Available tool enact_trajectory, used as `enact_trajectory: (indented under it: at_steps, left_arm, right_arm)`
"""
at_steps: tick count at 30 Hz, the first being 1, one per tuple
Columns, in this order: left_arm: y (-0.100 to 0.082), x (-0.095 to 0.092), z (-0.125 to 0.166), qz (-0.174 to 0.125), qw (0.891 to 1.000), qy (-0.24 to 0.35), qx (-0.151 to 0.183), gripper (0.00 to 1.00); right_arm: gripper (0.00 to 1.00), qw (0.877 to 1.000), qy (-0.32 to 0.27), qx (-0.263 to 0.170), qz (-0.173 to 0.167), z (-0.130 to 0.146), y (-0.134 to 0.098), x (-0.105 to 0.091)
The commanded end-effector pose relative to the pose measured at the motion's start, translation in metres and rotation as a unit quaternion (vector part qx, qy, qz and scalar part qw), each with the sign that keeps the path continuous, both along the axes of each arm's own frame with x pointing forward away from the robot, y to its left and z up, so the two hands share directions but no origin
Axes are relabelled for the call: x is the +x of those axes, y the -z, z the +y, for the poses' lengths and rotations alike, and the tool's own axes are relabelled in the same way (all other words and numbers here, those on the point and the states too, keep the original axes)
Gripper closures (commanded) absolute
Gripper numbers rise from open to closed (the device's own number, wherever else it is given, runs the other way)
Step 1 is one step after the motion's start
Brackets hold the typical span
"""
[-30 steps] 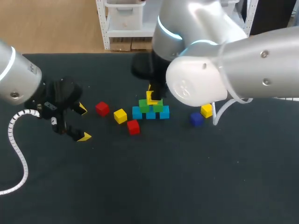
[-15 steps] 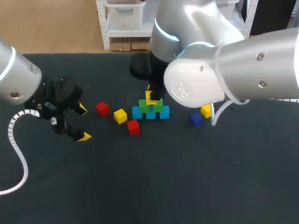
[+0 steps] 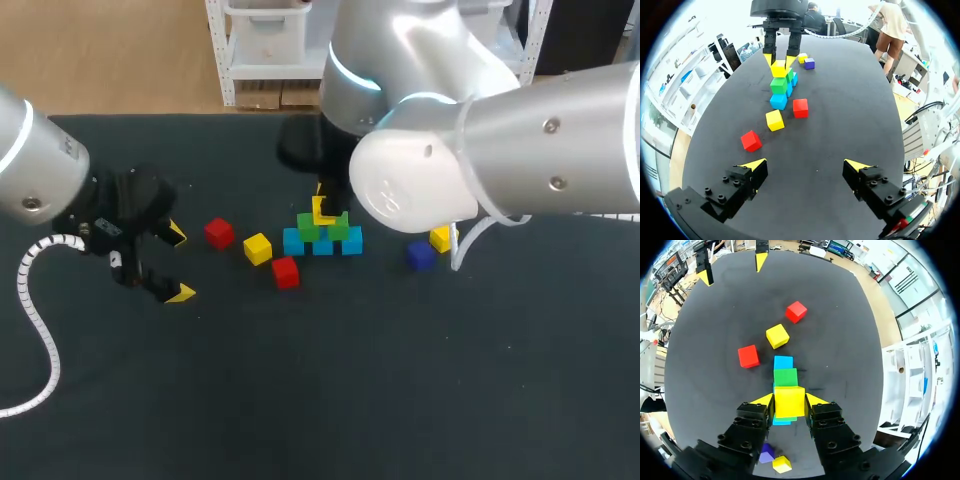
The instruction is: Place the blue cubes, place green cubes on the blue cubes, place the yellow cubes on the green cubes, then place the red cubes on the yellow cubes, and place purple cube on the red cubes.
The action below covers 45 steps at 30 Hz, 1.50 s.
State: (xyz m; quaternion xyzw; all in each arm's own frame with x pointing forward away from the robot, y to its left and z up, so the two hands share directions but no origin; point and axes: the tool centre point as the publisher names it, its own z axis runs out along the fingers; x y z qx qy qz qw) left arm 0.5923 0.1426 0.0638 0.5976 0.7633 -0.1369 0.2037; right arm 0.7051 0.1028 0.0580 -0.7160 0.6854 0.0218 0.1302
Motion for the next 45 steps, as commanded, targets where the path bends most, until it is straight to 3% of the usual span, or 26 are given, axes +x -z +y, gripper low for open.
enact_trajectory:
  at_steps: [1, 13, 25, 45]
  left_arm:
    - [0.0008, -0.0004, 0.0014, -0.001, 1.0, 0.002, -0.003, 0.0]
    - [0.0008, -0.0004, 0.0014, -0.001, 1.0, 0.002, -0.003, 0.0]
    - [0.0008, -0.0004, 0.0014, -0.001, 1.0, 0.002, -0.003, 0.0]
    - [0.0008, -0.0004, 0.0014, -0.001, 1.0, 0.002, -0.003, 0.0]
  right_arm:
    - [1.0, 1.0, 0.001, -0.001, 0.0, 0.0012, 0.0011, 0.0015]
    - [1.0, 1.0, 0.003, -0.002, 0.002, 0.0021, 0.0035, 0.0033]
    - [0.73, 1.0, 0.004, -0.003, 0.003, 0.0021, 0.0038, 0.0044]
    - [0.63, 1.0, 0.005, -0.005, 0.007, -0.0009, 0.0067, 0.0045]
